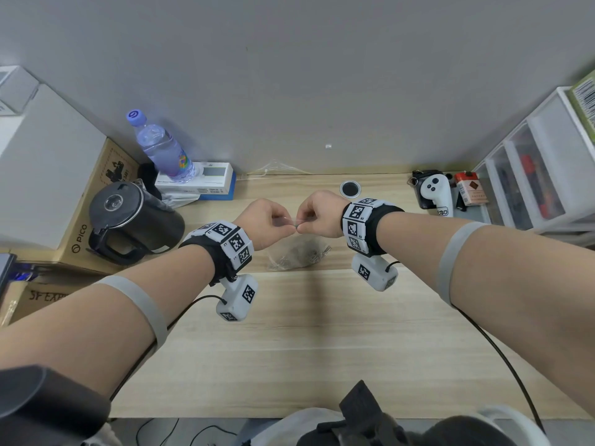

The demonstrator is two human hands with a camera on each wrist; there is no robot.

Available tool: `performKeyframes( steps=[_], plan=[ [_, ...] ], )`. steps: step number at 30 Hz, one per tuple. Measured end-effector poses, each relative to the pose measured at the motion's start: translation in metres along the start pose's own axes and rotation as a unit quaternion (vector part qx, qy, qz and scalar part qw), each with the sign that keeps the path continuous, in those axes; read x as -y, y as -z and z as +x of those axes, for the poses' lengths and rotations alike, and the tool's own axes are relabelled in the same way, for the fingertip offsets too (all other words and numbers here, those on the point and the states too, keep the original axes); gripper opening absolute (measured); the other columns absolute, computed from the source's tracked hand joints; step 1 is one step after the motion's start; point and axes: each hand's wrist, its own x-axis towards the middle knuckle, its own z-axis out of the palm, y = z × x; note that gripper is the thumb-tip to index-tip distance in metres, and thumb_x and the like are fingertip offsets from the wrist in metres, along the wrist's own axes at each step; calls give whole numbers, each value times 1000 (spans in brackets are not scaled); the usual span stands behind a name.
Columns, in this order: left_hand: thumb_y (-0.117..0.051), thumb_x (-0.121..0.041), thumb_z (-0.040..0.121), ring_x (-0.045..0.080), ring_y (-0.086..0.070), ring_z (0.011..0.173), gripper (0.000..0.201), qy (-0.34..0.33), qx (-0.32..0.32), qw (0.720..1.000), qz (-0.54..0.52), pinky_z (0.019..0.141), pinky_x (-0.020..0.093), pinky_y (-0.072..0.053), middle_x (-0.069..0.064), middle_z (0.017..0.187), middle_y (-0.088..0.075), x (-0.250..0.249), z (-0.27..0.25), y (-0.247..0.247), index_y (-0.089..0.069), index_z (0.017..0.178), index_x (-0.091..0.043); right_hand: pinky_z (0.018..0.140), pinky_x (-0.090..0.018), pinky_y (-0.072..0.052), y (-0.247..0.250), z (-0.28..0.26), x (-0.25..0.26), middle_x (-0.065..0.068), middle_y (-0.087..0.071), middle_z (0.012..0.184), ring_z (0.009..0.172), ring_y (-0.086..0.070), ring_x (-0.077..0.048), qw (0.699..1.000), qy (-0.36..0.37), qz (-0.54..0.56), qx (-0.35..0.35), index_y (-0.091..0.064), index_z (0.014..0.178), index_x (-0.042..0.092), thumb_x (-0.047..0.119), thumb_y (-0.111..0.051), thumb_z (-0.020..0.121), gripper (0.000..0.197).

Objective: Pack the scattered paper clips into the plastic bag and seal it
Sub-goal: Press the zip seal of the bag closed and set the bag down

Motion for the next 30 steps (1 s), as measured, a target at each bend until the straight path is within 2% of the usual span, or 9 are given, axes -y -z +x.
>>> performKeyframes(
  steps=[3, 7, 10, 12, 15, 18, 22, 26, 30],
  plan=[
    [-72, -21, 85, 11, -65, 76, 10, 5, -11, 1000, 14, 73, 27, -51, -2, 78, -72, -1, 0, 0, -71, 75, -23, 73, -29, -54, 0, 0, -2, 5, -69, 78, 76, -64, -15, 1000, -6, 6, 2, -71, 80, 24, 27, -71, 81, 3],
    [-71, -20, 86, 11, -66, 81, 7, 7, -14, 1000, 15, 73, 22, -48, -5, 81, -71, -2, 0, 0, -71, 79, -22, 74, -33, -57, 2, -1, -8, 7, -67, 75, 76, -65, -16, 1000, -13, -8, -8, -67, 74, 27, 26, -70, 80, 7],
    [-73, -23, 83, 14, -69, 87, 4, 5, -10, 1000, 8, 78, 27, -52, -2, 86, -73, -3, 1, -3, -73, 83, -18, 74, -30, -55, 3, -2, -8, 9, -67, 75, 75, -64, -15, 1000, -8, -20, -8, -68, 76, 27, 24, -69, 82, 6],
    [-76, -26, 82, 15, -70, 89, 10, -1, -8, 1000, 3, 82, 29, -55, -1, 88, -74, -4, 2, -4, -75, 85, -16, 73, -28, -53, 3, -4, -6, 6, -68, 79, 78, -64, -15, 1000, 2, -24, -4, -70, 80, 24, 24, -69, 83, 3],
    [-76, -25, 84, 14, -70, 88, 8, -4, -3, 1000, 11, 86, 33, -56, -2, 84, -74, -6, 3, -4, -76, 81, -17, 73, -28, -54, 2, -4, -6, 4, -70, 80, 79, -65, -16, 1000, 6, -10, -2, -70, 78, 23, 24, -70, 82, 4],
    [-74, -23, 85, 15, -69, 88, 7, -3, -14, 999, 29, 87, 35, -56, -2, 84, -73, -7, 4, -4, -74, 80, -18, 69, -28, -54, 3, -4, -11, 6, -70, 78, 75, -65, -13, 1000, -10, -2, -3, -71, 79, 22, 26, -71, 80, 4],
    [-71, -22, 85, 19, -68, 86, 9, -6, -3, 999, 44, 86, 40, -57, 1, 82, -72, -11, 6, -6, -73, 80, -15, 66, -22, -46, 2, -4, -13, 14, -63, 71, 71, -61, -10, 1000, -10, -23, -13, -70, 80, 23, 24, -70, 83, 3],
    [-72, -23, 84, 20, -69, 87, 6, -2, -3, 1000, 23, 87, 41, -57, 0, 84, -72, -11, 5, -6, -72, 78, -20, 69, -24, -50, 3, -4, -13, 13, -63, 72, 74, -62, -13, 1000, -11, -23, -14, -70, 80, 24, 25, -70, 84, 4],
    [-72, -19, 86, 20, -69, 86, 8, -16, 3, 1000, 23, 88, 40, -56, 2, 82, -73, -11, 5, -6, -74, 79, -15, 71, -25, -52, 6, -5, -13, 8, -67, 79, 78, -64, -13, 1000, -8, -23, 7, -69, 82, 22, 27, -69, 83, 5]
  ],
)
